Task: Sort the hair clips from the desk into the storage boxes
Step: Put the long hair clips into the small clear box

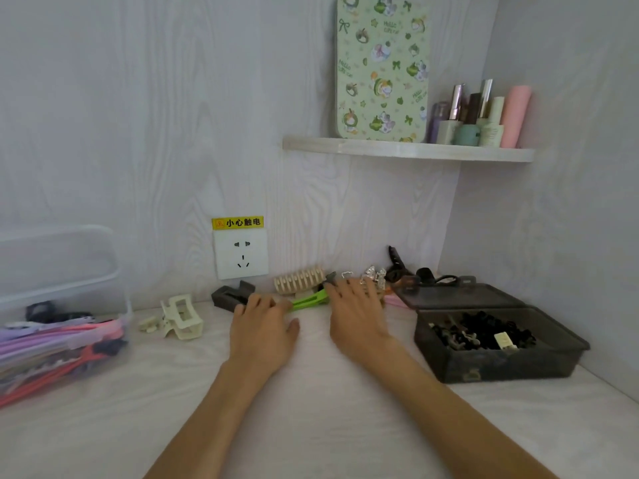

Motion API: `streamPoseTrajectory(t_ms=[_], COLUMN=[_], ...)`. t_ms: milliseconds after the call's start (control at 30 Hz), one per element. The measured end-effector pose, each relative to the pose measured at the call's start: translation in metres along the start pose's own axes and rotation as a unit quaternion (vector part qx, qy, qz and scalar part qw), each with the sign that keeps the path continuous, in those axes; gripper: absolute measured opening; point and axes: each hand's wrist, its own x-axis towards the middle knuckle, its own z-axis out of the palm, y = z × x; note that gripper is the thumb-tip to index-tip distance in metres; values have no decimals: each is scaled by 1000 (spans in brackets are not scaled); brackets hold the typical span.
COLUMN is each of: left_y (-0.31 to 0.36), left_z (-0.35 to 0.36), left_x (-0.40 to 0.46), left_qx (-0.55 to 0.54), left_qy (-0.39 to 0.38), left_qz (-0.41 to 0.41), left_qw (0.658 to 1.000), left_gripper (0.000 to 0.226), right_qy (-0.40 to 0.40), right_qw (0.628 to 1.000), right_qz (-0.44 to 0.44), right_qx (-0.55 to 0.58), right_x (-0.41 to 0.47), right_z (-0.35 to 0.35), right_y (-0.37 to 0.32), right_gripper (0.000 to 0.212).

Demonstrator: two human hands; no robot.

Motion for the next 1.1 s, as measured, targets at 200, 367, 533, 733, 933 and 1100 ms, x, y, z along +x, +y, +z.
streamPoseTrajectory(t_ms=[200,367,533,733,933,1100], left_y=[-15,-12,-21,-20,-38,-120], left_z=[-15,-27,-19,-25,-68,-119], left_x=[2,-5,-5,-7,-40,-94], left_qx=[-2,-49,-114,-167,-122,-3], left_qy=[1,-4,2,103,192,253], left_qz=[-40,-23,-40,-15,1,-45], left_qw=[999,999,993,980,974,966], left_gripper=[25,21,30,26,31,41], right_qy=[42,67,38,37,6,-88], right_qw=[998,990,995,999,984,917], right_qz=[-14,-3,-13,-28,-91,-137], right_qx=[52,127,92,20,155,363], right_x=[6,8,29,18,-11,-14], right_z=[13,2,3,6,-9,-43], right_y=[3,-2,-7,-25,-44,-97], right_gripper=[31,25,59,64,59,61])
